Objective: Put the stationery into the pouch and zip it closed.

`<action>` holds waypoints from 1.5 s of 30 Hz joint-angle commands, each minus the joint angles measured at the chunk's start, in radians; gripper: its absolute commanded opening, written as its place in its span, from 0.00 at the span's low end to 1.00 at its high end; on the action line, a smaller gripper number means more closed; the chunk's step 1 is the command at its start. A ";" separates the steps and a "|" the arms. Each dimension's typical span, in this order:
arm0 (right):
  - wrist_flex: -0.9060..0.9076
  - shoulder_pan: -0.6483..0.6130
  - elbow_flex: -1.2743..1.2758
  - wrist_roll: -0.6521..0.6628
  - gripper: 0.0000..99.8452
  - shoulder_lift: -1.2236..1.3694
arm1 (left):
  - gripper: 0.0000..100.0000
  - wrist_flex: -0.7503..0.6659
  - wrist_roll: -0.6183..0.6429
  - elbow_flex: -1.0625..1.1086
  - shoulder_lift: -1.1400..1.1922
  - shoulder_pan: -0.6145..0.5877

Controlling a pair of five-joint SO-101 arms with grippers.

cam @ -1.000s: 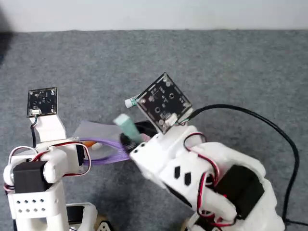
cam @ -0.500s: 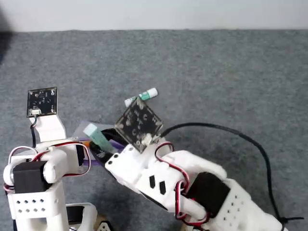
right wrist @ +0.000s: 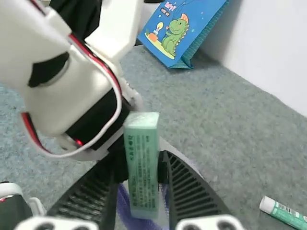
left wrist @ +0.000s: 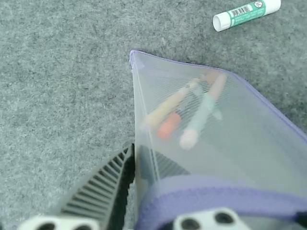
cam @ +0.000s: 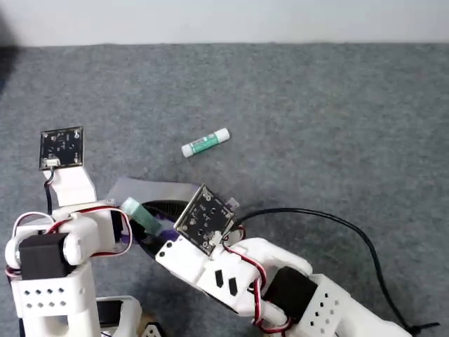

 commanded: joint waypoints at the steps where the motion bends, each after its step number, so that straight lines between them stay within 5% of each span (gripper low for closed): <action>1: 0.035 0.064 -0.006 0.069 0.14 0.005 | 0.01 -0.011 0.009 -0.024 -0.012 0.000; 6: 0.159 0.097 -0.118 0.071 0.26 0.005 | 0.01 -0.012 0.009 -0.024 -0.012 0.000; 19: 0.193 0.093 -0.259 0.071 0.01 0.015 | 0.01 -0.012 0.009 -0.022 -0.012 0.005; 40: 0.148 -0.007 -0.198 0.074 0.01 0.134 | 0.01 -0.020 0.009 -0.022 -0.012 0.000; 45: 0.219 0.030 -0.201 0.077 0.13 0.127 | 0.01 -0.020 0.009 -0.022 -0.012 0.000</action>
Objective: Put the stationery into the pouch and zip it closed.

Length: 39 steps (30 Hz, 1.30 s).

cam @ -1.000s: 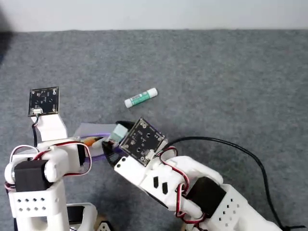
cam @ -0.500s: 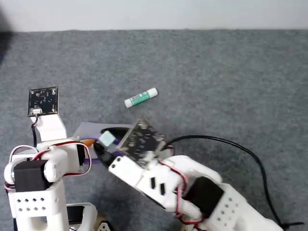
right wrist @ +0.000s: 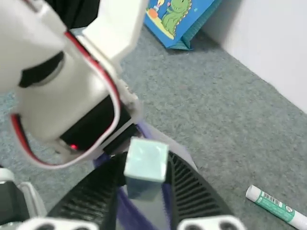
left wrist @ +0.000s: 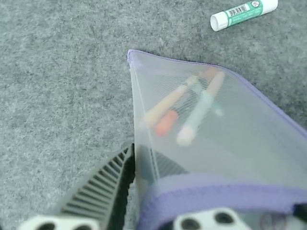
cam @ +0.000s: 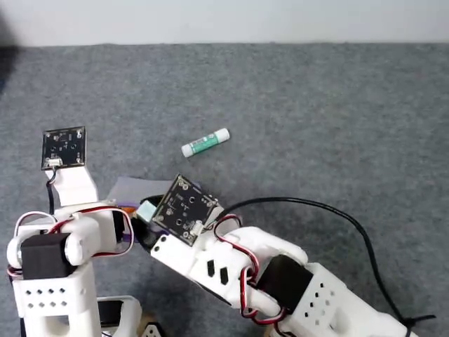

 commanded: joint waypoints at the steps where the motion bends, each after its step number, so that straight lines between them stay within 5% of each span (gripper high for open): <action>1: 0.051 0.044 -0.009 0.015 0.16 0.001 | 0.01 -0.020 0.009 -0.022 -0.012 -0.005; 7: 0.119 0.070 -0.075 0.015 0.21 -0.042 | 0.01 -0.020 0.009 -0.022 -0.012 -0.003; 26: 0.291 0.087 -0.242 0.055 0.01 -0.127 | 0.01 -0.020 0.009 -0.022 -0.012 0.002; 39: 0.162 0.513 -0.285 0.049 0.01 0.237 | 0.01 -0.020 0.009 -0.022 -0.012 0.002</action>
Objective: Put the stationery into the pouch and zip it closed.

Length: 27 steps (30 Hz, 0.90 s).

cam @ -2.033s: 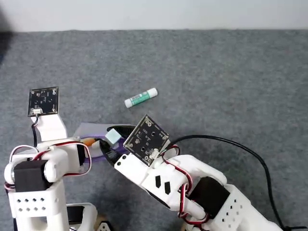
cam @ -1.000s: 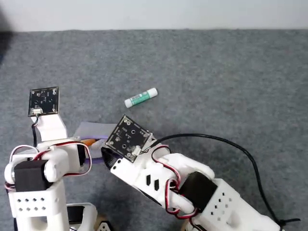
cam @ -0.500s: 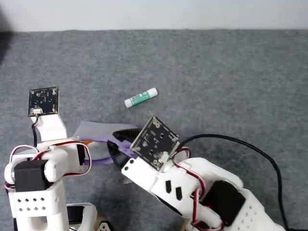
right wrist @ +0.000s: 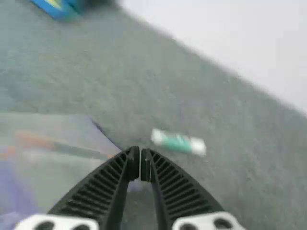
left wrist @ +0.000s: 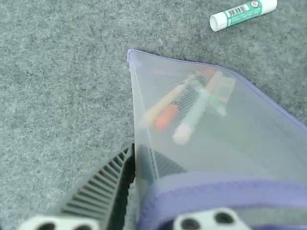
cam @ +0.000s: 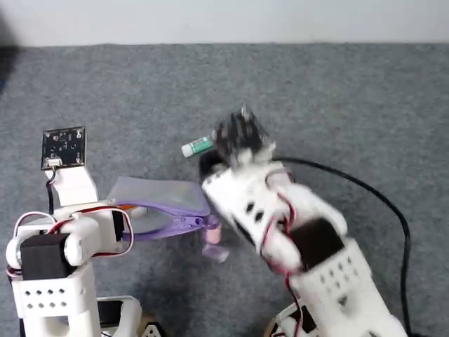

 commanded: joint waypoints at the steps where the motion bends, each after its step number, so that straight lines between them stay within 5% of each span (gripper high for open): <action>1: -0.019 0.077 -0.117 0.015 0.01 0.162 | 0.01 -0.020 0.009 -0.022 -0.012 0.000; 9: 0.148 0.107 -0.408 0.152 0.03 0.591 | 0.01 -0.020 0.009 -0.022 -0.012 -0.005; 18: 0.170 0.107 -0.628 0.488 0.32 0.978 | 0.01 -0.020 0.009 -0.022 -0.012 -0.005; 27: 0.168 0.099 -0.911 0.697 0.32 1.307 | 0.01 -0.020 0.009 -0.021 -0.012 -0.005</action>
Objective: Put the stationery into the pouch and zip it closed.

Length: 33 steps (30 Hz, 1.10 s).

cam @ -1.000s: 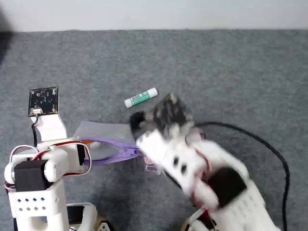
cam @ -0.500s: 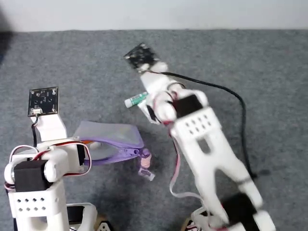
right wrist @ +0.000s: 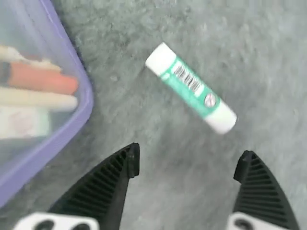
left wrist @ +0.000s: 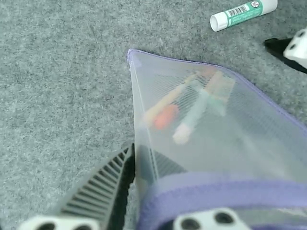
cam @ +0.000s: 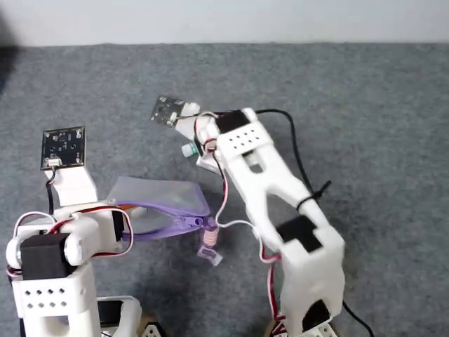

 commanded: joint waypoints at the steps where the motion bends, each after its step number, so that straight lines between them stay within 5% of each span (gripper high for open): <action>1: -0.002 -0.002 -0.173 0.058 0.32 0.090 | 0.01 -0.020 0.009 -0.021 -0.012 -0.005; 15: 0.004 -0.048 -0.626 0.201 0.32 0.545 | 0.01 -0.025 0.008 0.002 -0.012 -0.005; 24: 0.096 -0.050 -0.810 0.201 0.00 0.647 | 0.01 -0.026 0.008 0.008 -0.012 -0.005; 33: 0.325 -0.050 -1.023 0.137 0.01 0.651 | 0.01 -0.026 0.008 0.010 -0.012 -0.005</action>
